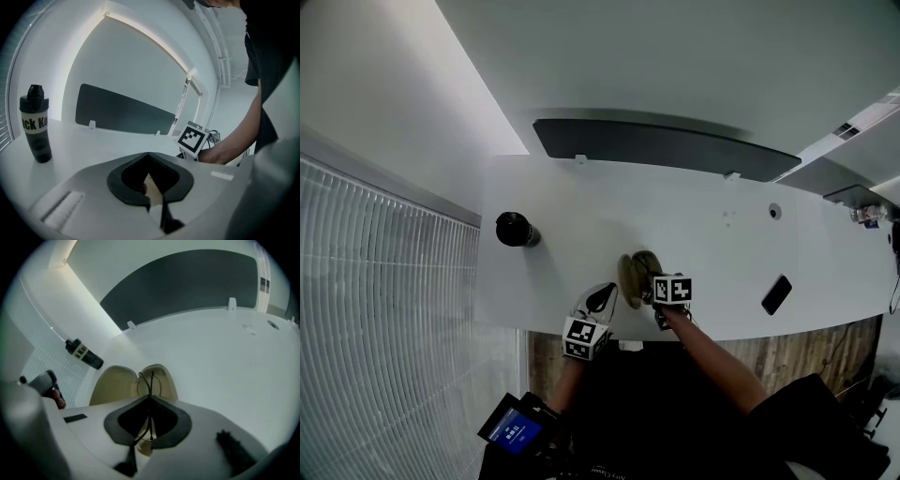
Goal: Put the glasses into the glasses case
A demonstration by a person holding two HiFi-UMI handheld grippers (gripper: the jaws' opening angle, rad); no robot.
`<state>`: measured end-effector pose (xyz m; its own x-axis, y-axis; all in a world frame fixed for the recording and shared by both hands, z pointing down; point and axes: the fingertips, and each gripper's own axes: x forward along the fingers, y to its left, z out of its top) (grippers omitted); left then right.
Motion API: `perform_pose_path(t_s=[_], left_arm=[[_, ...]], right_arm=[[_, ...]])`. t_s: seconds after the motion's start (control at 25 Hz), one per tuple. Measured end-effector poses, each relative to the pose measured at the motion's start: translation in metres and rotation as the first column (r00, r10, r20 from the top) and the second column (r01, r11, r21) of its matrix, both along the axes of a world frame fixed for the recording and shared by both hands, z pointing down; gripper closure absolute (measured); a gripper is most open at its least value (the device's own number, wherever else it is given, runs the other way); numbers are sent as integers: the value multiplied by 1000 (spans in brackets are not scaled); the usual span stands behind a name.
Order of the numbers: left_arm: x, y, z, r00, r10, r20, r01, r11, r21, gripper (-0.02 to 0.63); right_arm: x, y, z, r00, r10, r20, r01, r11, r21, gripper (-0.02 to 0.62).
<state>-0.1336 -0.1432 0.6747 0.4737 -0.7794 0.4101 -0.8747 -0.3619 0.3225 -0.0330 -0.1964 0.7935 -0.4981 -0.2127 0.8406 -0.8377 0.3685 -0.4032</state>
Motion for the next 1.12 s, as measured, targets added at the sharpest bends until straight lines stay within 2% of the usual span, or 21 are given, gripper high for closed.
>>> perform_pose_path(t_s=[0.16, 0.36, 0.44, 0.6, 0.72, 0.8, 0.88, 1.0, 1.12], left_arm=[[-6, -4, 0, 999, -33, -20, 33, 999, -20, 598], [-11, 0, 7, 996, -67, -54, 65, 997, -50, 598], [-8, 2, 12, 995, -74, -73, 70, 996, -60, 598], [-21, 2, 25, 990, -116, -77, 108, 989, -103, 598], [-12, -8, 39, 986, -131, -104, 118, 986, -117, 598], [-10, -14, 53, 981, -153, -123, 135, 980, -148, 598], [-15, -2, 67, 981, -163, -109, 138, 968, -207, 598], [-10, 7, 84, 986, -135, -101, 103, 958, -268, 598], [-1, 5, 93, 988, -106, -116, 68, 954, -293, 598]], right_arm=[[-3, 7, -9, 996, -89, 29, 88, 996, 21, 577], [-1, 12, -26, 988, -76, 138, 73, 997, 27, 577], [8, 7, -33, 986, -45, 163, 38, 998, 50, 577], [24, -20, -48, 983, 52, 179, -84, 980, 181, 577], [56, -40, -47, 987, 91, 135, -121, 965, 233, 577], [68, -48, -38, 991, 96, 92, -114, 969, 220, 578], [65, -37, -25, 994, 92, 62, -102, 978, 183, 577], [54, -26, -11, 996, 67, 51, -74, 988, 139, 578], [42, -19, -5, 997, 54, 58, -61, 992, 112, 578]])
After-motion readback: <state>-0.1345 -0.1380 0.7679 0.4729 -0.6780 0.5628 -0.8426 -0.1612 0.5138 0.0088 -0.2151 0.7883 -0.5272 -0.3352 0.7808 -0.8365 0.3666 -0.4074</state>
